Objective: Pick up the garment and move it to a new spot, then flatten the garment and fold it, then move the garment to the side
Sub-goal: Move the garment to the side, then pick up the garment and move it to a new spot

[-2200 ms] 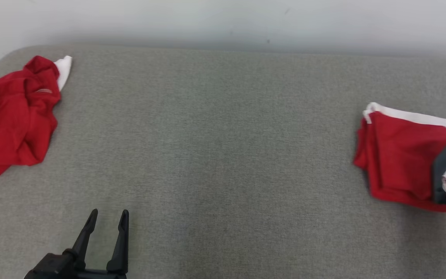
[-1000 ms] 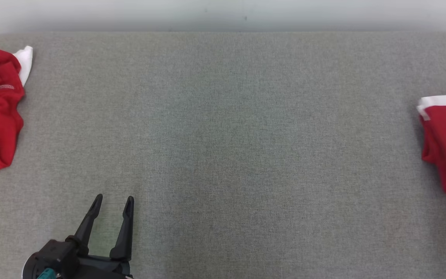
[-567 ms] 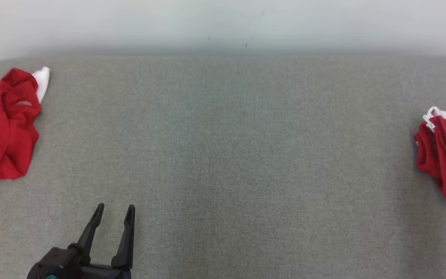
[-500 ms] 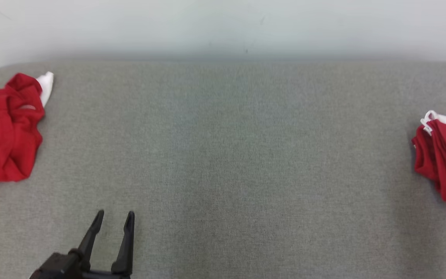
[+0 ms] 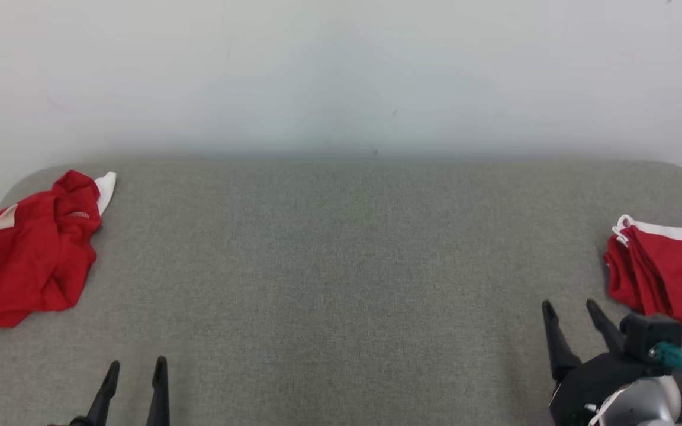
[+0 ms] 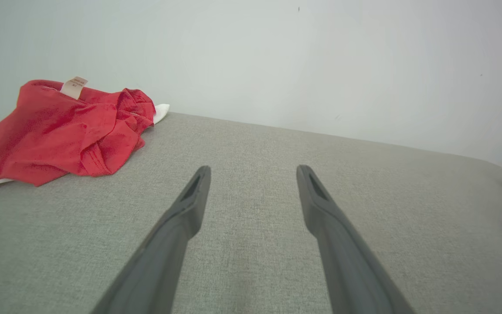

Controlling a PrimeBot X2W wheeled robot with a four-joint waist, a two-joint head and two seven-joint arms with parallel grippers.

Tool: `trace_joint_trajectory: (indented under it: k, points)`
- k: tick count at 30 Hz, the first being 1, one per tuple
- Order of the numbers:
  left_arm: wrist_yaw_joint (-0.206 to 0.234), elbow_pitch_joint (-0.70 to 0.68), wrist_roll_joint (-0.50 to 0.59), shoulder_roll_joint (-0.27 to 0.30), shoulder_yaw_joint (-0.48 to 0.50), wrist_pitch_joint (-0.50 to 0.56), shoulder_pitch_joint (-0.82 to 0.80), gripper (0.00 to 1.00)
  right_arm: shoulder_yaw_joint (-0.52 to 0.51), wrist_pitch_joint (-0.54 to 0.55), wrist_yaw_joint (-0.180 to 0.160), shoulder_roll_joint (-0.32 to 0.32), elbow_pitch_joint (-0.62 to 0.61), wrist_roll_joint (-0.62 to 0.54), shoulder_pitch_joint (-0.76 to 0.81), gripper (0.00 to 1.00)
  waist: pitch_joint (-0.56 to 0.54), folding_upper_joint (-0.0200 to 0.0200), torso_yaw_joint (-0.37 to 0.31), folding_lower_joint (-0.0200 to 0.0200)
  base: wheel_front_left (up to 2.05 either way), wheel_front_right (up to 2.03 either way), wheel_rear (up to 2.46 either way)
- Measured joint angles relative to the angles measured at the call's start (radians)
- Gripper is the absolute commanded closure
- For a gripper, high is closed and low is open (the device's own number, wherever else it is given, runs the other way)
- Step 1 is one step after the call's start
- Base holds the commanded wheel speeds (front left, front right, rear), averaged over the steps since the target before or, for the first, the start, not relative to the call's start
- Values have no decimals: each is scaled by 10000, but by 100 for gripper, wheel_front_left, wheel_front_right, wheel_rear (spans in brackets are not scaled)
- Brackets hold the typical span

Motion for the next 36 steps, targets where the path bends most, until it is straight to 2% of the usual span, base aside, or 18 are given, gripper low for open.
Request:
trace_joint_trajectory:
  k: [7, 13, 24, 36]
  points:
    - [77, -215, 31, -174, 704, 0, 410, 0, 899, -198, -2, 370, 59, 370, 744, 0, -501, 0, 32, 0, 0, 0, 0]
    - [65, -416, 190, -360, 1081, 0, 769, 0, 1488, -372, -2, 431, 184, 495, 1129, 0, -665, 1, -33, 1, 0, 0, 0]
    - [-56, -387, 548, -612, 1127, 0, 990, 0, 1045, -451, -2, 453, 284, 265, 1339, 0, -716, 1, -51, 2, 0, 0, 0]
    - [-8, -449, 658, -639, 1009, 0, 1093, 0, 936, -445, -2, 477, 257, 249, 1342, 0, -653, 2, -65, 3, 0, 0, 0]
